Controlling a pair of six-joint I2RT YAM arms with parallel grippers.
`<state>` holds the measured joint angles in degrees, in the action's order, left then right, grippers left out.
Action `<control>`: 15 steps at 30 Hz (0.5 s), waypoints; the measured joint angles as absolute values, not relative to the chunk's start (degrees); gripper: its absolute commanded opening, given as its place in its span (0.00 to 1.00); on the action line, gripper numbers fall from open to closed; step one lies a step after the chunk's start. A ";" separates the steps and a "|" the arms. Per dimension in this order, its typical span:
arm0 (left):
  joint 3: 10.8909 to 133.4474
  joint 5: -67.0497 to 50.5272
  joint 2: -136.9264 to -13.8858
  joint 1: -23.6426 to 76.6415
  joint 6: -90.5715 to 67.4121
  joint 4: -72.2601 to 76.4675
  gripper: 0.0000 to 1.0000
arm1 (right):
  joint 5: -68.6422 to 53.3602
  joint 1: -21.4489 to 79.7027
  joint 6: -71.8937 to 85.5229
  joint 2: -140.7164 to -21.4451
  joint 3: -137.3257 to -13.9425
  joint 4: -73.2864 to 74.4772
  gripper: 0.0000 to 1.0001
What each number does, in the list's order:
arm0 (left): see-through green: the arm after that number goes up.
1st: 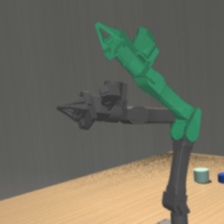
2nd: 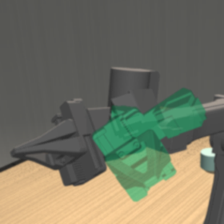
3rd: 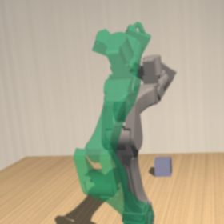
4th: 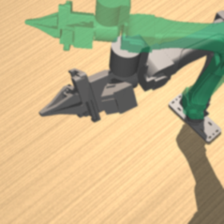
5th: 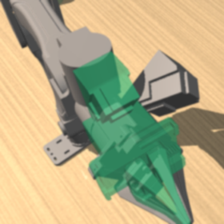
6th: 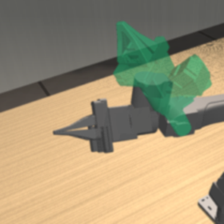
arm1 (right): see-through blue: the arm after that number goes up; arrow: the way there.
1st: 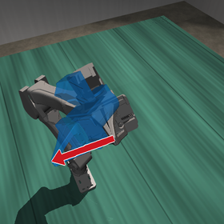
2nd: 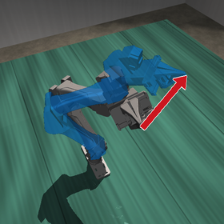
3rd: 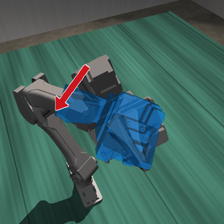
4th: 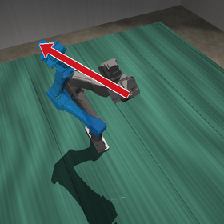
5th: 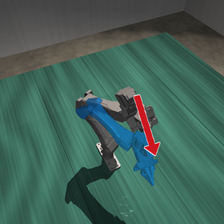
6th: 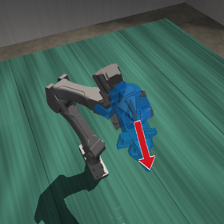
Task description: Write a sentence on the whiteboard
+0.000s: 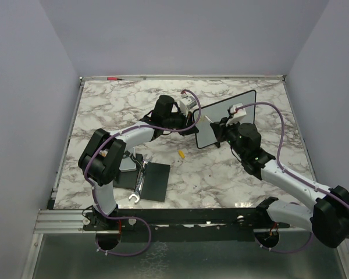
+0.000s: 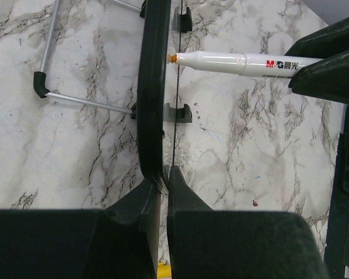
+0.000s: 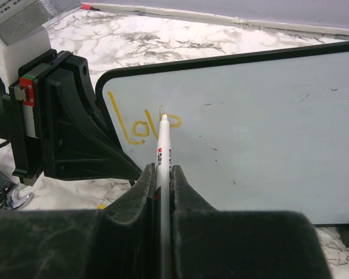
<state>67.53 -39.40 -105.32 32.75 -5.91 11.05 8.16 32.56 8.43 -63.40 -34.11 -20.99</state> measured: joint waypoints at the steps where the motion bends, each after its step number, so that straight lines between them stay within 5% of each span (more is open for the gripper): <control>1: 67.53 -39.40 -105.32 32.75 -5.91 11.03 0.00 | 8.10 32.56 8.43 -63.48 -34.11 -20.99 0.01; 15: 67.59 -39.35 -105.32 32.75 -5.93 10.96 0.00 | 8.14 32.56 8.99 -63.72 -32.75 -21.17 0.01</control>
<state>67.59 -39.35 -105.32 32.75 -5.93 10.96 8.14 32.56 8.99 -63.72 -32.75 -21.17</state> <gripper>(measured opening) 0.068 0.091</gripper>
